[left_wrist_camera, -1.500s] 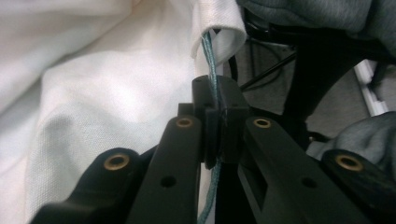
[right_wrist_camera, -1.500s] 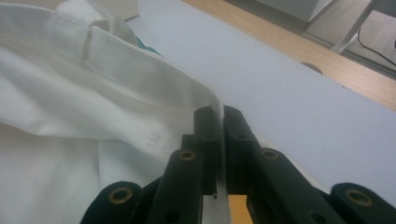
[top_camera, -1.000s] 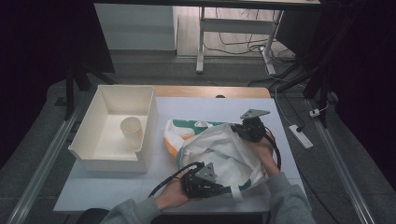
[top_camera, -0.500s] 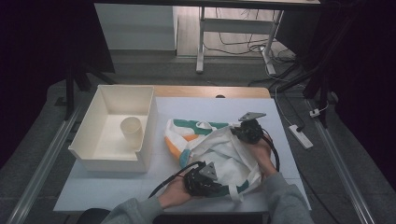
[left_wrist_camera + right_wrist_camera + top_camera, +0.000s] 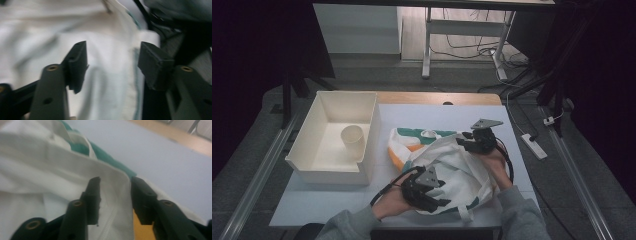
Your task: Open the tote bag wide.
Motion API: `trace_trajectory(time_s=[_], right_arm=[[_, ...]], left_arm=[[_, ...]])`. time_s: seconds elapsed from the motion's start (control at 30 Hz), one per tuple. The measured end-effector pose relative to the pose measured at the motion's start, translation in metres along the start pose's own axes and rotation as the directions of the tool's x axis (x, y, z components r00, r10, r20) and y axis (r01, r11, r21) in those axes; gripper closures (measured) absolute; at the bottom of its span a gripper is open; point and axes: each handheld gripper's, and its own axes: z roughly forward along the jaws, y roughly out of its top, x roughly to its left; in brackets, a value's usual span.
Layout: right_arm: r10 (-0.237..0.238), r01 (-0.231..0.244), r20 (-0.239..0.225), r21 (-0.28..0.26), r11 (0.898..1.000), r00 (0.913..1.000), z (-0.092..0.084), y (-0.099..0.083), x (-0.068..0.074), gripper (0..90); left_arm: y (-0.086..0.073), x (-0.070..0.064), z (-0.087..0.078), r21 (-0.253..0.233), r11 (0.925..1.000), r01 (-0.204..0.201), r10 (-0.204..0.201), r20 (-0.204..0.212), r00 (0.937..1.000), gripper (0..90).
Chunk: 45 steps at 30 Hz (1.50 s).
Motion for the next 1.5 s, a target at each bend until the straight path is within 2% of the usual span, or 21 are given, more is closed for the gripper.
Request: trace_trajectory(time_s=[0.1, 0.2, 0.3, 0.37, 0.5, 0.6, 0.7, 0.9, 0.97, 1.07, 1.17, 1.27, 1.37, 1.4, 1.5], right_arm=[[-0.021, 0.022, 0.017, -0.059, 0.998, 0.9996, -0.018, 0.007, 0.008, 50.9], [-0.023, 0.023, -0.002, -0.09, 0.996, 0.9997, -0.031, 0.011, 0.015, 49.2], [-0.026, 0.024, -0.026, -0.085, 0.996, 0.9993, -0.037, 0.01, 0.022, 48.9], [-0.034, 0.032, -0.025, -0.091, 0.995, 0.9991, -0.041, 0.007, 0.025, 49.1], [-0.016, 0.014, -0.023, -0.083, 0.996, 0.9996, -0.048, -0.003, 0.028, 49.1], [0.008, -0.01, -0.022, -0.081, 0.997, 0.9997, -0.052, -0.009, 0.028, 49.3], [0.015, -0.017, -0.017, -0.083, 0.996, 0.9997, -0.056, -0.015, 0.031, 49.4], [0.032, -0.037, -0.058, -0.075, 0.997, 0.9978, -0.058, -0.017, 0.044, 49.4], [0.015, -0.021, -0.076, -0.083, 0.996, 0.997, -0.058, -0.015, 0.051, 49.4], [-0.028, 0.019, -0.112, -0.081, 0.997, 0.9933, -0.059, -0.013, 0.062, 49.4], [-0.054, 0.045, -0.127, -0.079, 0.996, 0.9903, -0.059, -0.013, 0.068, 49.4], [-0.076, 0.066, -0.137, -0.077, 0.995, 0.9876, -0.059, -0.013, 0.071, 49.4], [-0.073, 0.062, -0.151, -0.072, 0.995, 0.9858, -0.059, -0.011, 0.072, 49.4], [-0.073, 0.064, -0.154, -0.067, 0.996, 0.9854, -0.058, -0.011, 0.073, 49.4], [-0.093, 0.085, -0.161, -0.054, 0.995, 0.9825, -0.056, -0.009, 0.077, 49.4]], left_arm=[[0.004, 0.016, -0.014, -0.039, 0.9975, 0.059, -0.061, -0.053, 0.9967, 31.8], [0.007, 0.033, -0.023, -0.067, 0.994, 0.087, -0.094, -0.1, 0.9906, 31.4], [0.009, 0.051, -0.023, -0.083, 0.9855, 0.148, -0.157, -0.113, 0.9812, 30.9], [0.01, 0.061, -0.019, -0.081, 0.9803, 0.18, -0.19, -0.134, 0.9726, 30.1], [0.015, 0.076, -0.013, -0.068, 0.9796, 0.189, -0.198, -0.167, 0.966, 29.4], [0.018, 0.089, -0.01, -0.062, 0.9758, 0.21, -0.217, -0.166, 0.9619, 29.4], [0.017, 0.1, -0.009, -0.067, 0.9741, 0.216, -0.224, -0.152, 0.9626, 29.5], [0.012, 0.107, -0.006, -0.058, 0.9723, 0.226, -0.233, -0.178, 0.9559, 29.3], [0.012, 0.107, -0.006, -0.053, 0.9756, 0.213, -0.219, -0.191, 0.9568, 29.3], [0.011, 0.108, -0.005, -0.05, 0.9748, 0.217, -0.223, -0.204, 0.9533, 29.4], [0.01, 0.11, -0.003, -0.042, 0.9741, 0.222, -0.226, -0.215, 0.95, 29.6], [0.008, 0.116, 0.0, -0.041, 0.9715, 0.234, -0.237, -0.21, 0.9486, 30.4], [0.005, 0.12, 0.003, -0.038, 0.9649, 0.26, -0.262, -0.198, 0.9444, 30.3], [0.004, 0.122, 0.004, -0.039, 0.9625, 0.268, -0.271, -0.187, 0.9442, 30.3], [0.002, 0.124, 0.006, -0.036, 0.9616, 0.272, -0.274, -0.178, 0.945, 31.3]])
